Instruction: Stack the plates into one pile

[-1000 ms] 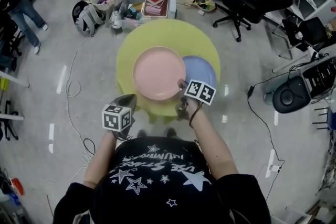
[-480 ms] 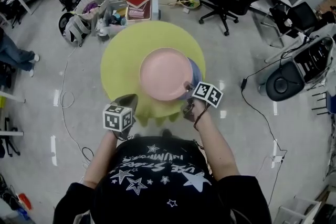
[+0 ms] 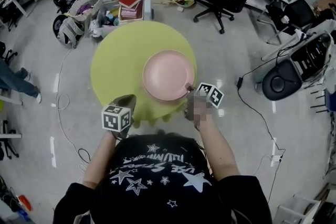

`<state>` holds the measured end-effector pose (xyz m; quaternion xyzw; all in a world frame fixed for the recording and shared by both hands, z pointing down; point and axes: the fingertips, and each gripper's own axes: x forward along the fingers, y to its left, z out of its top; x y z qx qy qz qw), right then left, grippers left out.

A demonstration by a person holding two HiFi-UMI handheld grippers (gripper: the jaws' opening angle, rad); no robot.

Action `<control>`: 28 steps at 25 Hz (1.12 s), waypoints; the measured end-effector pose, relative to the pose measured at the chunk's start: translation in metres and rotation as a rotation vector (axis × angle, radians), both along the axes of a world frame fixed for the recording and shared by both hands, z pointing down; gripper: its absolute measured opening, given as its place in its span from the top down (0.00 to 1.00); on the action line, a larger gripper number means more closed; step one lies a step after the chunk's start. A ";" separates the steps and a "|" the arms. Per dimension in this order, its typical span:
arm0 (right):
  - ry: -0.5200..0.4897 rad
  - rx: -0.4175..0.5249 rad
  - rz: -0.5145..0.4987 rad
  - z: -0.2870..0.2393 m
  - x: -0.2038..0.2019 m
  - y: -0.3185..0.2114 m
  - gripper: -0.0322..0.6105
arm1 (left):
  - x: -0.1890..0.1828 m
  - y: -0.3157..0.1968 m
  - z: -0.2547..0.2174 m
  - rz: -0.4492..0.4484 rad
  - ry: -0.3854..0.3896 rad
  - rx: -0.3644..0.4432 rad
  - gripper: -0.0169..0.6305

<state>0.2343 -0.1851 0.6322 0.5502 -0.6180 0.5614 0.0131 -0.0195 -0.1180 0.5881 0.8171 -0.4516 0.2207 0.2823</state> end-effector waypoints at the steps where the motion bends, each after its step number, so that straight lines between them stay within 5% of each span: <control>1: 0.005 -0.006 -0.007 0.002 0.002 -0.001 0.88 | 0.002 -0.001 0.001 -0.003 -0.002 -0.003 0.94; 7: 0.037 -0.020 -0.084 0.008 0.002 -0.004 0.87 | 0.015 -0.002 0.006 -0.020 -0.006 -0.016 0.94; 14: 0.266 0.041 -0.319 0.002 -0.006 -0.005 0.77 | 0.019 0.002 0.013 -0.041 -0.021 -0.039 0.94; 28: 0.331 0.175 -0.265 -0.025 0.028 -0.012 0.75 | 0.022 0.009 0.004 -0.092 -0.032 -0.028 0.94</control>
